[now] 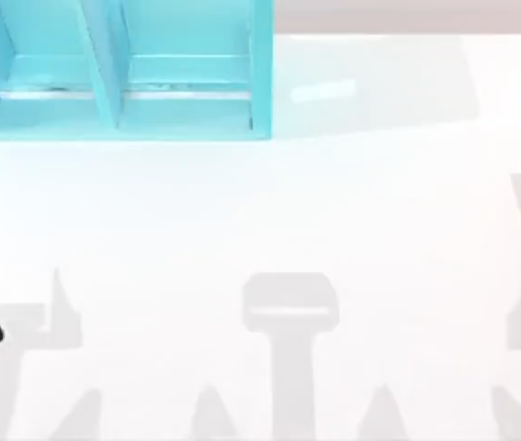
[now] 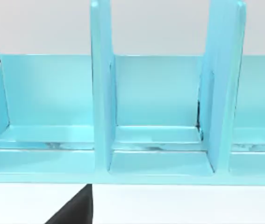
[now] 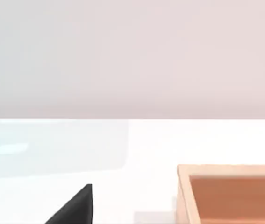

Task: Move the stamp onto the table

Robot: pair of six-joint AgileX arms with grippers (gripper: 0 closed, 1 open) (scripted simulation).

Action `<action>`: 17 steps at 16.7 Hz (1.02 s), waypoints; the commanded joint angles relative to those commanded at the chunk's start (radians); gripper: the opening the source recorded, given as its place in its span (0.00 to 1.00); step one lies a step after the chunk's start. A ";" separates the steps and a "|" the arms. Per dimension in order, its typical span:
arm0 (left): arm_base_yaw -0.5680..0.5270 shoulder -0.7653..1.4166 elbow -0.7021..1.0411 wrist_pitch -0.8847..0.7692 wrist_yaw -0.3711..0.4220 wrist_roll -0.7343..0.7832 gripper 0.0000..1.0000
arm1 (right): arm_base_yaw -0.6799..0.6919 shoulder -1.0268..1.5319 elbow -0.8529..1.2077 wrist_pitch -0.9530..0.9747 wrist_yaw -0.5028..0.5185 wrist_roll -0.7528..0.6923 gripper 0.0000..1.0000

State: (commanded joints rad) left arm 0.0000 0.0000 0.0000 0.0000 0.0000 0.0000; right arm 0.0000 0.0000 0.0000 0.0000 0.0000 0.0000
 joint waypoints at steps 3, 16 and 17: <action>0.000 0.000 0.000 0.000 0.000 0.000 1.00 | -0.005 0.011 0.011 -0.011 0.000 -0.004 1.00; 0.000 0.000 0.000 0.000 0.000 0.000 1.00 | -0.299 0.990 0.781 -0.734 -0.002 -0.292 1.00; 0.000 0.000 0.000 0.000 0.000 0.000 1.00 | -0.326 1.082 0.849 -0.803 -0.002 -0.319 1.00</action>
State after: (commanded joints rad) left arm 0.0000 0.0000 0.0000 0.0000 0.0000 0.0000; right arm -0.3260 1.0823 0.8493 -0.8028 -0.0022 -0.3185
